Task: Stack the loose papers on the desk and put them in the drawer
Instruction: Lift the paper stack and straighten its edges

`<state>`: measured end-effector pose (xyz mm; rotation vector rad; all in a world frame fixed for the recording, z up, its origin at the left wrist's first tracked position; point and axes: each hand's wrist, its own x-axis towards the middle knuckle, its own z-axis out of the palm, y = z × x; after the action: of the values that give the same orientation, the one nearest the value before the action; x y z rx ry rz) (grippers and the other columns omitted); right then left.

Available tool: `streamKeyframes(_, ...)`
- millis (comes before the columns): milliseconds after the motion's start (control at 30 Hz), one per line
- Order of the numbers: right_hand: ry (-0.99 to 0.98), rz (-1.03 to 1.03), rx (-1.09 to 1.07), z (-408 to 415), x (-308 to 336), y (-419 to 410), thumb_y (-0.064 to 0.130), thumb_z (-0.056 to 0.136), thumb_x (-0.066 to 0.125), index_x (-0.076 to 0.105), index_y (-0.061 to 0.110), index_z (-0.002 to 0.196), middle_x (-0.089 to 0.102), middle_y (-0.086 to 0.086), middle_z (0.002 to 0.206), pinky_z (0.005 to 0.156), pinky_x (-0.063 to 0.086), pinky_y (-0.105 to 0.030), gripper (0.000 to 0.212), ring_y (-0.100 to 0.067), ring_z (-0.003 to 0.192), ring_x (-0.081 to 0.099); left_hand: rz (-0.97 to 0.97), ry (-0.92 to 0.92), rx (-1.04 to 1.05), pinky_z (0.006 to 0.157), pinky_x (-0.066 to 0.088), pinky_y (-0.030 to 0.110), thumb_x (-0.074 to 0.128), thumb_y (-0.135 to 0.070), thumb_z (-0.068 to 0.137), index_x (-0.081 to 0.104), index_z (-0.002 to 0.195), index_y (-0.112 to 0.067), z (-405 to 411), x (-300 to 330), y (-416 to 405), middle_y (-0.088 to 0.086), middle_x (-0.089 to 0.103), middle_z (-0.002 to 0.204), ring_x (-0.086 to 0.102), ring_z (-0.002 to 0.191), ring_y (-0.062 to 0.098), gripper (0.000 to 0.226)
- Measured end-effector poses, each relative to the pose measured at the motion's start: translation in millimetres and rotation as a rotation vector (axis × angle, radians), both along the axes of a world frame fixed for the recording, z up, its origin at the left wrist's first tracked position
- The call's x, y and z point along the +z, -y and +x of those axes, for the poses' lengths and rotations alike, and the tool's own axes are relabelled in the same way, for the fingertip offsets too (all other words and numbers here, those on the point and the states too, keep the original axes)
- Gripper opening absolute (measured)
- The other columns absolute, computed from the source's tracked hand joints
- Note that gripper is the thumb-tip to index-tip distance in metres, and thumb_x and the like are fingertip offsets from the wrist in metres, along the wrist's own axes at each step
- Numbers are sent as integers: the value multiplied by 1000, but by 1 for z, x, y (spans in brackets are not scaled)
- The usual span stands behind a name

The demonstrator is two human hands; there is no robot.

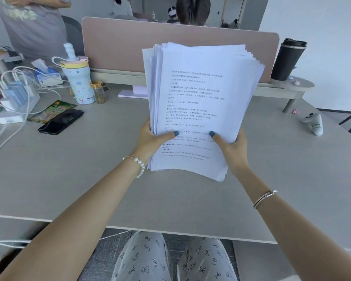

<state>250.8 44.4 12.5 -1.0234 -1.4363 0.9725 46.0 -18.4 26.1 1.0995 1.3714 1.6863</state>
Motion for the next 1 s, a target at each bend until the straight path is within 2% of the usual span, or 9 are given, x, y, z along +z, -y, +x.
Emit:
streamKeyframes(67,-31,-20,10,0,-1,5,30,69,77,55,24,115,65,4,117,88,53,-39,51,-16,108,62,-4,13,-6,62,53,13,81,0,65,59,96,-20,0,-3,3,-9,68,93,68,72,-5,43)
streamKeyframes(200,-63,-13,56,4,4,7,29,70,76,61,22,101,68,2,106,85,56,-45,35,-20,100,66,36,49,-10,73,57,23,87,-15,54,57,107,-12,-11,8,2,-2,70,101,69,87,8,61)
streamKeyframes(333,-108,-42,129,-4,10,11,28,71,78,65,14,109,72,2,105,75,58,-33,42,-13,94,70,31,74,-6,75,58,30,85,-11,62,61,102,-15,-3,13,1,0,72,102,70,92,16,47)
streamKeyframes(433,-79,-27,113,-1,9,9,29,71,76,63,14,109,71,-1,109,80,58,-37,42,-18,99,69,40,100,11,78,58,35,84,-15,62,61,111,-6,-3,8,2,7,72,108,70,96,21,55)
streamKeyframes(533,-78,-29,118,-2,5,12,25,72,77,61,19,110,70,3,111,82,56,-35,41,-15,101,67,2,82,24,82,57,36,84,-12,63,63,107,-10,-1,3,3,3,72,104,70,94,18,49)
streamKeyframes(733,-100,21,24,-7,18,14,17,80,72,59,31,88,67,12,92,73,54,-29,20,-5,82,66,69,71,78,80,58,31,84,-10,64,61,110,-10,2,17,2,4,71,107,70,97,18,51)
streamKeyframes(833,-136,51,16,-4,26,12,19,77,74,61,23,99,68,6,100,76,56,-28,26,-11,91,67,126,78,84,78,58,27,83,-7,63,59,109,-12,10,23,1,2,71,105,69,95,15,52)
streamKeyframes(900,-119,-18,52,-2,17,13,21,75,76,62,23,104,69,8,102,72,56,-24,32,-10,93,67,66,76,73,78,57,24,84,-10,63,58,113,-13,11,12,4,-5,71,102,69,92,9,57)
streamKeyframes(1000,-106,-139,58,-1,-1,21,20,76,76,63,27,85,68,11,85,59,52,-19,17,-11,80,67,-58,48,41,78,57,24,85,-12,63,68,98,-17,13,-11,9,-14,72,86,70,76,-2,40)
